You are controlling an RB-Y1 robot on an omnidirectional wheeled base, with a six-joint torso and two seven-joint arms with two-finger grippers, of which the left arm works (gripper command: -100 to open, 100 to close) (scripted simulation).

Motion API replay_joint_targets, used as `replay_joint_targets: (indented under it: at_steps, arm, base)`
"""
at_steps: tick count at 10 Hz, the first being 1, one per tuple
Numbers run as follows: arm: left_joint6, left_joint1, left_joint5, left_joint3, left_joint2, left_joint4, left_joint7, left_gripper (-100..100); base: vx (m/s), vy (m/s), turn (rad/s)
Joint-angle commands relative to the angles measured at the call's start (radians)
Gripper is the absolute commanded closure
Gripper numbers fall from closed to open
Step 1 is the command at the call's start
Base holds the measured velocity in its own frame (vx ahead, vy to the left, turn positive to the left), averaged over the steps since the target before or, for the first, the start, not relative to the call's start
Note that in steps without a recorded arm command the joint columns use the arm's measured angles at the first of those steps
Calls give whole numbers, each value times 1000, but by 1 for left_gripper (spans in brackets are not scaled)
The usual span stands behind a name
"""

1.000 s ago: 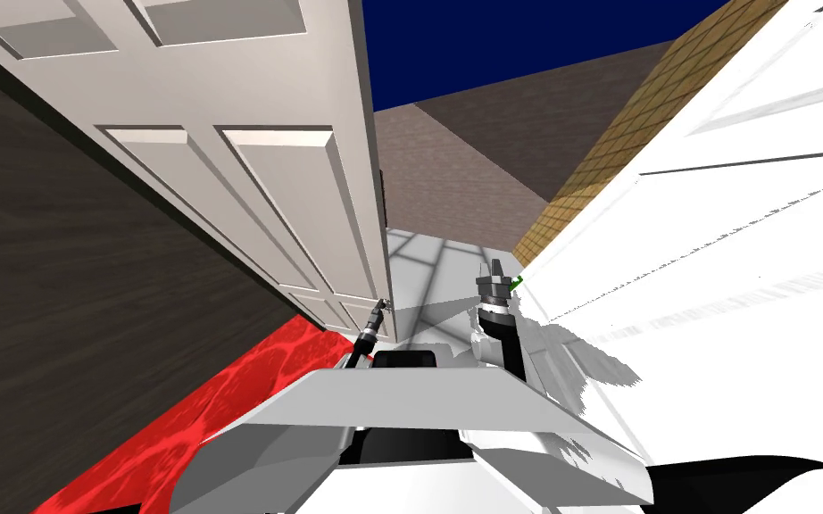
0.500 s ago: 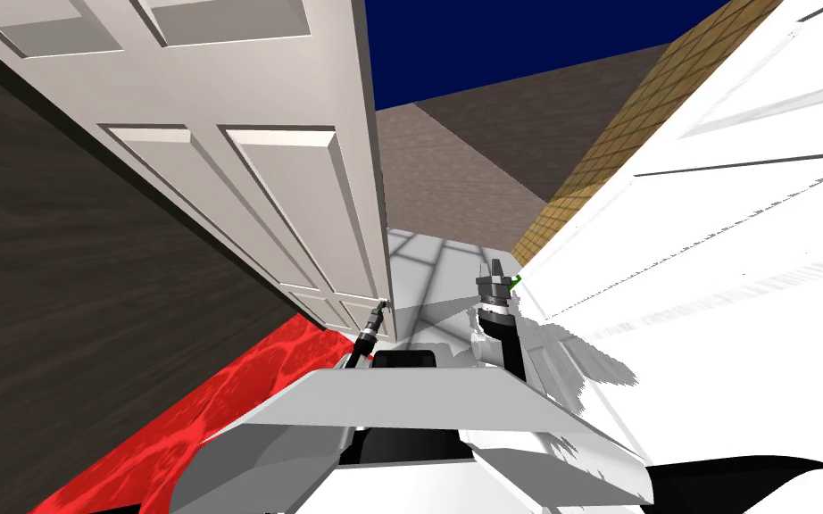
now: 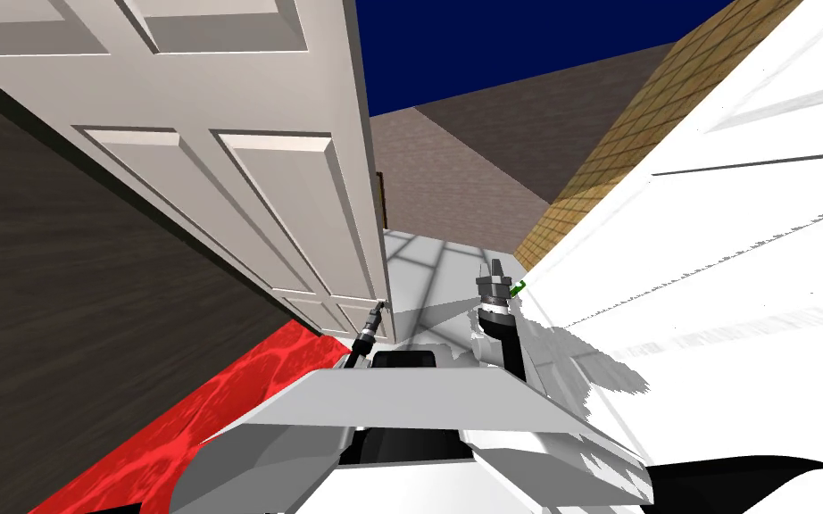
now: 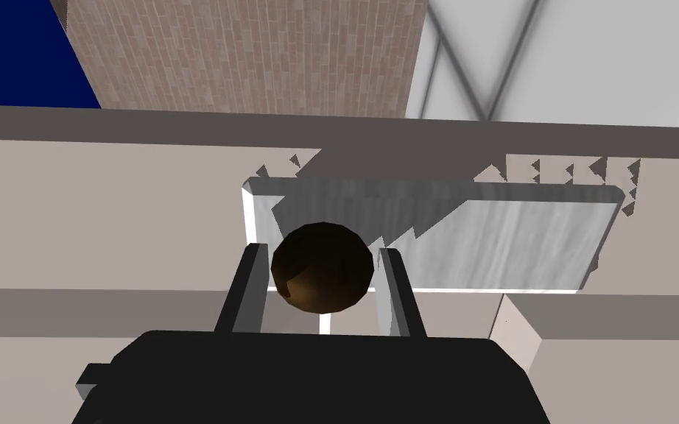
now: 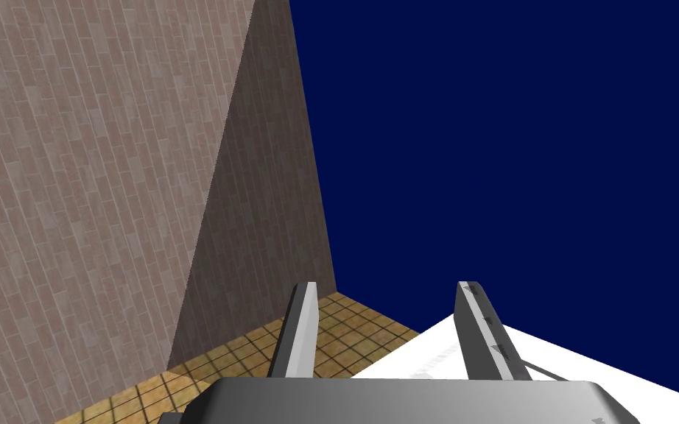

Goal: Push the door open

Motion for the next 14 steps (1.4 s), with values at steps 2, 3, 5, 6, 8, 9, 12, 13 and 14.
replay_joint_targets:
  at_steps: [2,3,5,6,8,9,12,13,14]
  arm:
    - [1,-10,14,38,12,-6,-9,100]
    - [1,-14,20,51,13,-2,-13,100]
    - [2,-20,28,73,15,3,-19,100]
    - [3,-22,31,80,15,5,-21,100]
    - [4,-28,40,103,15,11,-28,100]
    - [4,-32,47,119,14,15,-33,100]
    - [10,-13,51,117,12,-5,-28,-100]
    - [12,-10,53,117,9,-10,-27,-100]
    - [13,-6,54,116,6,-15,-26,-100]
  base:
    - [178,-72,47]
    - [218,-81,53]
    - [165,-78,59]
    - [157,-75,42]
    - [132,-68,59]
    - [143,-74,90]
    - [-56,-69,83]
    - [-216,-59,33]
    - [-232,-82,49]
